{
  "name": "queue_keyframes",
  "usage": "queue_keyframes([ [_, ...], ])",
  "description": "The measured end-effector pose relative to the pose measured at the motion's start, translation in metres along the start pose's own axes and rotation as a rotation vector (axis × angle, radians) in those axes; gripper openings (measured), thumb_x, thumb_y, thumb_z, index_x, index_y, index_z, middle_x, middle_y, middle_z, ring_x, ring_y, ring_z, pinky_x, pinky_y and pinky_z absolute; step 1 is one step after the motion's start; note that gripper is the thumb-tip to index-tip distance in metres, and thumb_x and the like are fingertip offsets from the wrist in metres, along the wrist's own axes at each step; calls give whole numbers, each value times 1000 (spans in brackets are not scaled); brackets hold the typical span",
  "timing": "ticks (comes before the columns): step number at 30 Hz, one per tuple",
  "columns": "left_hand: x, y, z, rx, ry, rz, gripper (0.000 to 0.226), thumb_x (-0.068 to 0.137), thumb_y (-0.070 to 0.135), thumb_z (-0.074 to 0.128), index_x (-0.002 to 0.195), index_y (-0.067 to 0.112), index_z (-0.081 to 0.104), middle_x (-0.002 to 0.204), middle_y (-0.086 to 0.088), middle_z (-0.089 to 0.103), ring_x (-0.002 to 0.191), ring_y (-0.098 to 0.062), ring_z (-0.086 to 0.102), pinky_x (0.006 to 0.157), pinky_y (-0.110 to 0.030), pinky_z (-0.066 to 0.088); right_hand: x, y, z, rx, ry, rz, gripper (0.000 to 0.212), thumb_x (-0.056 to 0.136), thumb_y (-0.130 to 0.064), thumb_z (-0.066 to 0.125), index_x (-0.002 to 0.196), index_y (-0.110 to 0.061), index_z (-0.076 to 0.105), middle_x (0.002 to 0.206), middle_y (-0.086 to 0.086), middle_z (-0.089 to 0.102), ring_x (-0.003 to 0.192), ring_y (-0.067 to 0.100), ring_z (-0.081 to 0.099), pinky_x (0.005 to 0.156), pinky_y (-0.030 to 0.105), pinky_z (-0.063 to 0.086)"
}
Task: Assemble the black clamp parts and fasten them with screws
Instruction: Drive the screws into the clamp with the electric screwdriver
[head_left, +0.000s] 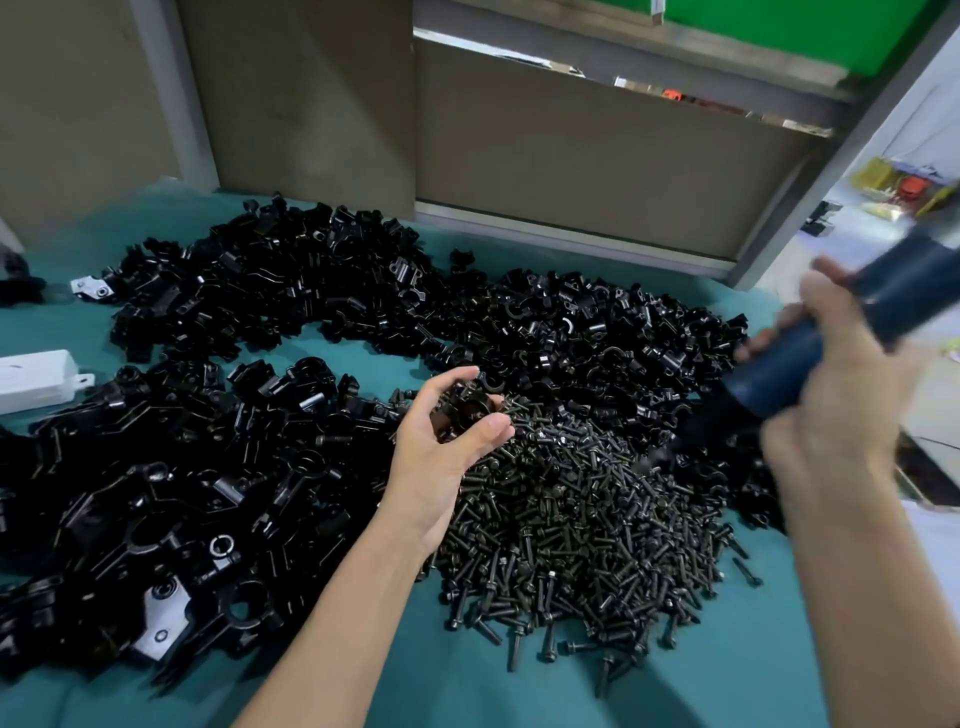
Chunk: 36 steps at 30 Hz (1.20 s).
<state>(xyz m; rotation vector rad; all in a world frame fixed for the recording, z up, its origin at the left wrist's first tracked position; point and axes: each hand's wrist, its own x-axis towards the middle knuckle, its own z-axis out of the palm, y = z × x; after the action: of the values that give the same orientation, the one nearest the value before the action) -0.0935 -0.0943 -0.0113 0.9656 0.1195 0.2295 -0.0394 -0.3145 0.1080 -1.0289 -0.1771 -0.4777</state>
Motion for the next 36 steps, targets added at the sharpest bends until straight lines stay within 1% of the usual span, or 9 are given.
queue_keyframes([
  [5,0,-1,-1,52,-21,7,51,66,13,82,112,31,70,119,-17,67,94,-26,73,101,-43,54,12,27,71,92,1,293,20,80,-5,68,91,-12,52,63,-1,53,50,13,49,52,25,47],
  [7,0,-1,-1,56,-21,5,52,65,13,82,112,30,70,124,-17,63,92,-26,74,104,-46,51,13,33,87,121,26,344,18,81,-4,66,86,-11,51,63,1,50,48,13,48,51,26,46],
  [14,2,-1,-3,66,-23,14,51,64,12,82,111,25,69,106,-7,70,93,-25,74,102,-47,52,10,48,108,155,69,351,15,84,1,62,78,-8,51,58,3,48,44,15,45,48,27,44],
  [19,2,-3,-4,108,-45,2,49,63,16,84,108,30,70,99,4,73,99,-27,72,103,-46,52,14,50,106,183,58,344,16,83,0,62,77,-8,49,60,4,47,45,16,44,49,27,44],
  [24,1,-1,-3,145,-52,-18,58,58,27,89,112,30,69,112,-8,69,101,-30,72,104,-48,50,15,52,104,180,48,350,17,83,-1,62,77,-9,48,60,4,47,45,16,44,49,26,43],
  [28,2,-3,-5,201,-57,-24,44,78,1,79,108,32,69,101,-3,72,93,-29,74,98,-43,55,17,52,102,196,22,368,17,83,-3,63,76,-10,49,60,3,48,46,16,45,50,26,44],
  [31,1,-2,-5,249,-73,-35,46,83,-5,75,107,33,68,110,-6,68,92,-27,75,94,-36,57,19,50,102,195,-37,406,18,83,-5,64,75,-11,50,60,2,49,46,15,46,51,27,47],
  [33,0,-1,-4,266,-90,-37,47,83,-6,74,109,33,68,114,-9,67,96,-29,74,95,-36,56,21,47,102,188,-61,411,17,82,-5,65,74,-11,51,60,3,50,46,16,48,55,30,51],
  [36,-2,0,-2,290,-113,-35,46,83,-5,75,108,33,68,122,-17,64,112,-37,66,104,-45,51,26,43,104,151,-89,382,13,82,-2,65,79,-7,53,62,4,54,51,18,54,65,35,56],
])
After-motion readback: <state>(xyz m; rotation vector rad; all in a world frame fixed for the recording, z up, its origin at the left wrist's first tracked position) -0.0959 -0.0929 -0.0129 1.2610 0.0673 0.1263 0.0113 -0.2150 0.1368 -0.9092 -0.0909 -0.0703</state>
